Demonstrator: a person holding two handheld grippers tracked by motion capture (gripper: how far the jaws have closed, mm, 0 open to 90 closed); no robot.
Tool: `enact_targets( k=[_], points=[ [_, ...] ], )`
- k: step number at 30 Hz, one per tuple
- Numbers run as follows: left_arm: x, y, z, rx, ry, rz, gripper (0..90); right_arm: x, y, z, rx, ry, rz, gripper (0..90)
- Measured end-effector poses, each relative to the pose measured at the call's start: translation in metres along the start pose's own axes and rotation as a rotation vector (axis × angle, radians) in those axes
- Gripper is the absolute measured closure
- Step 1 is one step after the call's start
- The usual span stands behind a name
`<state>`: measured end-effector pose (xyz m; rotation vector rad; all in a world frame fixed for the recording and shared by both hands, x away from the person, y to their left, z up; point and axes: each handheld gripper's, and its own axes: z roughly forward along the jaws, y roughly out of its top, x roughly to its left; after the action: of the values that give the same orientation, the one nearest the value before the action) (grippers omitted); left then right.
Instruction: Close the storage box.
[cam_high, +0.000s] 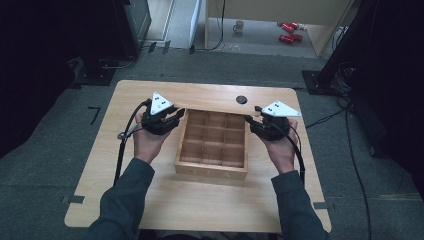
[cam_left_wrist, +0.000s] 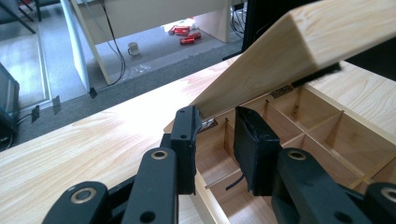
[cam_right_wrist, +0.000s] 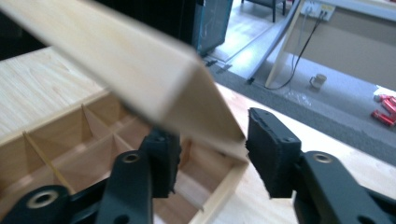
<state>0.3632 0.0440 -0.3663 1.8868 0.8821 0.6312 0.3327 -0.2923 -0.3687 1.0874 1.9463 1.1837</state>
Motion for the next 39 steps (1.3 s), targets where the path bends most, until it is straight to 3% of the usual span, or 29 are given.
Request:
enact_targets(
  k=[3,11,20,28,32,39],
  points=[
    [-0.001,0.0,-0.002,-0.007,0.001,0.001,70.5,-0.003,-0.009,-0.005,-0.023,0.011,0.044,61.1],
    [-0.004,-0.003,-0.007,-0.013,0.003,0.013,70.5,0.004,-0.009,-0.01,-0.027,-0.01,0.029,61.9],
    [-0.007,-0.009,-0.013,-0.017,-0.007,0.019,70.4,0.009,-0.015,-0.015,-0.029,-0.006,0.053,61.7],
    [-0.014,-0.017,-0.017,-0.013,-0.005,0.005,66.0,0.015,-0.024,-0.02,-0.042,0.002,0.094,57.4],
    [-0.018,-0.021,-0.018,-0.017,-0.003,-0.003,63.5,0.021,-0.027,-0.024,-0.041,0.008,0.075,56.3],
    [-0.023,-0.027,-0.022,-0.017,0.012,-0.006,63.4,0.023,-0.033,-0.027,-0.046,0.016,0.083,55.6]
  ],
)
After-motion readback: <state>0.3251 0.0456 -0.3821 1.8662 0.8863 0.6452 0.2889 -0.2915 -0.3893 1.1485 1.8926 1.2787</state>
